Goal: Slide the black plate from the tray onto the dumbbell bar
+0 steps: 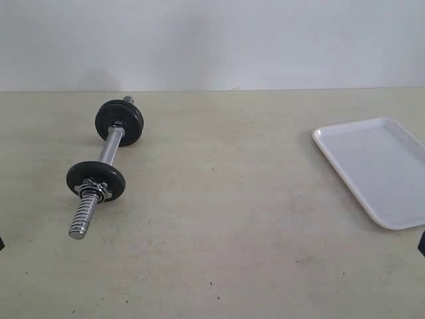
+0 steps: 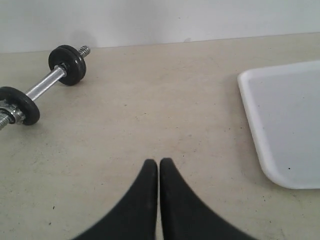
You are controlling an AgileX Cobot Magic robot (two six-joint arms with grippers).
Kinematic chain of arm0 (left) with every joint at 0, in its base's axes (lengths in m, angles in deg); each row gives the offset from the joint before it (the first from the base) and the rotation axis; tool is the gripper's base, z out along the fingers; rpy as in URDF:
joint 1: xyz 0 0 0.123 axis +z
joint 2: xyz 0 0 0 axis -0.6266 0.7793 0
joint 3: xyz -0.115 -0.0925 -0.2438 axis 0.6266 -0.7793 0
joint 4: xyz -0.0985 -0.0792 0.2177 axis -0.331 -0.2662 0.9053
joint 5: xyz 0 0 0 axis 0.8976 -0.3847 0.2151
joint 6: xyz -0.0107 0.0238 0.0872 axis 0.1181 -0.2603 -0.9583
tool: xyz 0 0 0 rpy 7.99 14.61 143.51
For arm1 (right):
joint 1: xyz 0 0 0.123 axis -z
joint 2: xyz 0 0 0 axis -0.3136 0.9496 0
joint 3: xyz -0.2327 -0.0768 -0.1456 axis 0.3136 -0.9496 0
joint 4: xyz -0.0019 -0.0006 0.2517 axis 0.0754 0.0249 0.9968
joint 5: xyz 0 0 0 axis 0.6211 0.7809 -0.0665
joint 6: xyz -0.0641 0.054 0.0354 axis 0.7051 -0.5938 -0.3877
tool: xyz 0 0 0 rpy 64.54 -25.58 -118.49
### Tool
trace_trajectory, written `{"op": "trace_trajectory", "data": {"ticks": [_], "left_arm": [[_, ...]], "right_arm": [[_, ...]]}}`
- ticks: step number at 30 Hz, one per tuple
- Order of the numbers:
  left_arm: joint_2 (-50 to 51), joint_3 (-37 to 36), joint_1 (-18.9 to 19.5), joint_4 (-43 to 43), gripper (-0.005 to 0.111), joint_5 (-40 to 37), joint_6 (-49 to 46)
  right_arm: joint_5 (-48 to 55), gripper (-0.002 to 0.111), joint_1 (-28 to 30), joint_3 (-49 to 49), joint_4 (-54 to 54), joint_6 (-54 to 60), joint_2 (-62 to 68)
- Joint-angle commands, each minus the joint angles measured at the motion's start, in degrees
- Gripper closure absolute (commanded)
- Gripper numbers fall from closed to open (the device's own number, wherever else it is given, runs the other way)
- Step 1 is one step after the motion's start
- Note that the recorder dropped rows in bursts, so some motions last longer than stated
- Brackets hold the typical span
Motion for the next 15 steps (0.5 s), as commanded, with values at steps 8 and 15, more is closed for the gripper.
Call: {"op": "trace_trajectory", "data": {"ticks": [8, 15], "left_arm": [[-0.2, -0.3, -0.2, 0.2, 0.102, -0.1, -0.1], [-0.2, -0.3, -0.2, 0.2, 0.102, -0.1, -0.1]], "right_arm": [[-6.8, 0.109, 4.3, 0.0, 0.3, 0.2, -0.4], [-4.4, 0.109, 16.2, 0.0, 0.3, 0.3, -0.4]]}}
